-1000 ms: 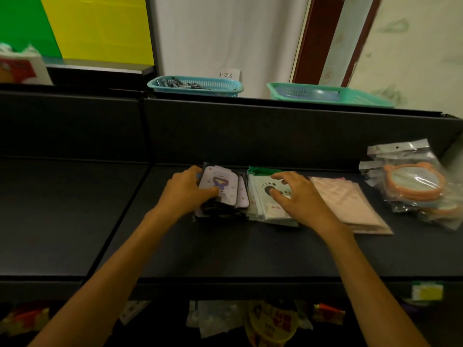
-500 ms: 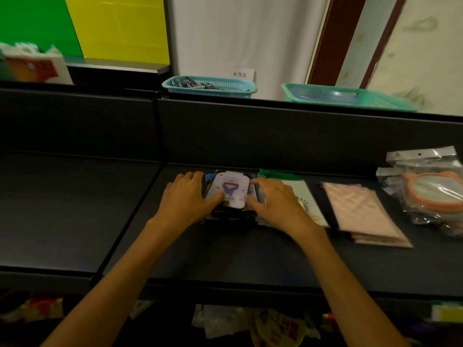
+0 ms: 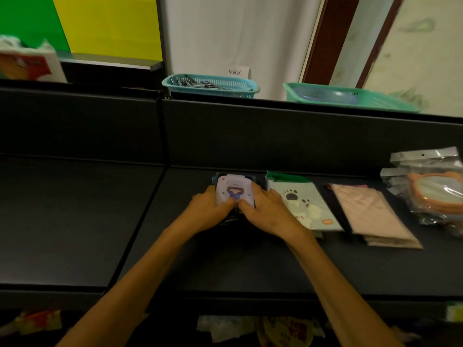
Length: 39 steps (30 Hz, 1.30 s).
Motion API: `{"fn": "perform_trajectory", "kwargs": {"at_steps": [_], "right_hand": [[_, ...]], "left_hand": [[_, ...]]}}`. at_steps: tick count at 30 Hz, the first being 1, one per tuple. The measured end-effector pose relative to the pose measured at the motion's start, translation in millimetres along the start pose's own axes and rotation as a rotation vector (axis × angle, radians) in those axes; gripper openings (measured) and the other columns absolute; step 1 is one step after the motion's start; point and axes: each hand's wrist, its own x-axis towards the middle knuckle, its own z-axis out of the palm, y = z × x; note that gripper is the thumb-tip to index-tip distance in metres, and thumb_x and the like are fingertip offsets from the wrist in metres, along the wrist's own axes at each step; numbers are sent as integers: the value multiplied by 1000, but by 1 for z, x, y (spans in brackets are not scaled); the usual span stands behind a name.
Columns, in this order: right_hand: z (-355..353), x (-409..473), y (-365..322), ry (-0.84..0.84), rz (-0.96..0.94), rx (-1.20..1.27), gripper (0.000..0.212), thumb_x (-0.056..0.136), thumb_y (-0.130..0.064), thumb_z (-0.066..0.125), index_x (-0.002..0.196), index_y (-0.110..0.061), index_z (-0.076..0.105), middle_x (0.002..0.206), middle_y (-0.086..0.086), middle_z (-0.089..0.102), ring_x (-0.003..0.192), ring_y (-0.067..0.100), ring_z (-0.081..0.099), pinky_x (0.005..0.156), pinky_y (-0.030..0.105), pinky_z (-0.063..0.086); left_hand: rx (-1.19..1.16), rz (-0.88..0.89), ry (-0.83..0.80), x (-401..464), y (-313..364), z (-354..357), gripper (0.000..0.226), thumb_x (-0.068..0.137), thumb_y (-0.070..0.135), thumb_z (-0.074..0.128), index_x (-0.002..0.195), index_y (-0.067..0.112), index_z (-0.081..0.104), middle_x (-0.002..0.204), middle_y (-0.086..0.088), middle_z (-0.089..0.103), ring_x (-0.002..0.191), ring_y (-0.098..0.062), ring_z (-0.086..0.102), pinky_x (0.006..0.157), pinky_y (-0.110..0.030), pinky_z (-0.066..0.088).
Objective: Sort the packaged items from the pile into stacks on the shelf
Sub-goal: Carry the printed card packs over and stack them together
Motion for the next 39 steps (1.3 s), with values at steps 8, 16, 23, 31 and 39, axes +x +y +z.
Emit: {"fn": "perform_trajectory", "kwargs": {"at_steps": [8,16,23,31,39], "right_hand": [[14,0,-14,-22,44,243,61,90,-46,48,145,-29,26,146,3,41,127,22,46,107,42,38],[25,-15,-26,90,11,455,56,96,-24,51,145,-24,24,137,-3,44,107,-2,37,79,3,33],[44,-8,-25,158,164,825,80,81,-30,71,146,-25,24,134,-1,50,111,14,56,91,35,52],[43,-10,-23,100,133,959,51,88,-23,63,135,-23,41,120,1,63,98,13,67,77,30,58],[45,-18,-21,142,-75,849,64,89,-9,60,141,-22,26,123,-10,53,105,-7,59,78,19,55]], "left_hand": [[-323,2,40,3,-11,-1,56,89,28,63,138,14,40,130,-8,54,96,-10,50,77,-22,41],[-483,30,60,2,-21,-6,54,84,23,69,132,16,46,116,-1,59,96,-13,59,74,-22,50],[-572,86,113,-7,-36,-17,63,80,9,70,135,21,42,120,1,54,98,-11,56,72,-23,53],[-595,283,143,-24,-47,-17,78,78,7,73,133,37,27,110,27,46,98,3,54,64,-11,52],[-532,229,25,-25,-51,-25,64,81,9,68,133,29,36,119,10,51,114,-13,54,76,-23,52]]}}
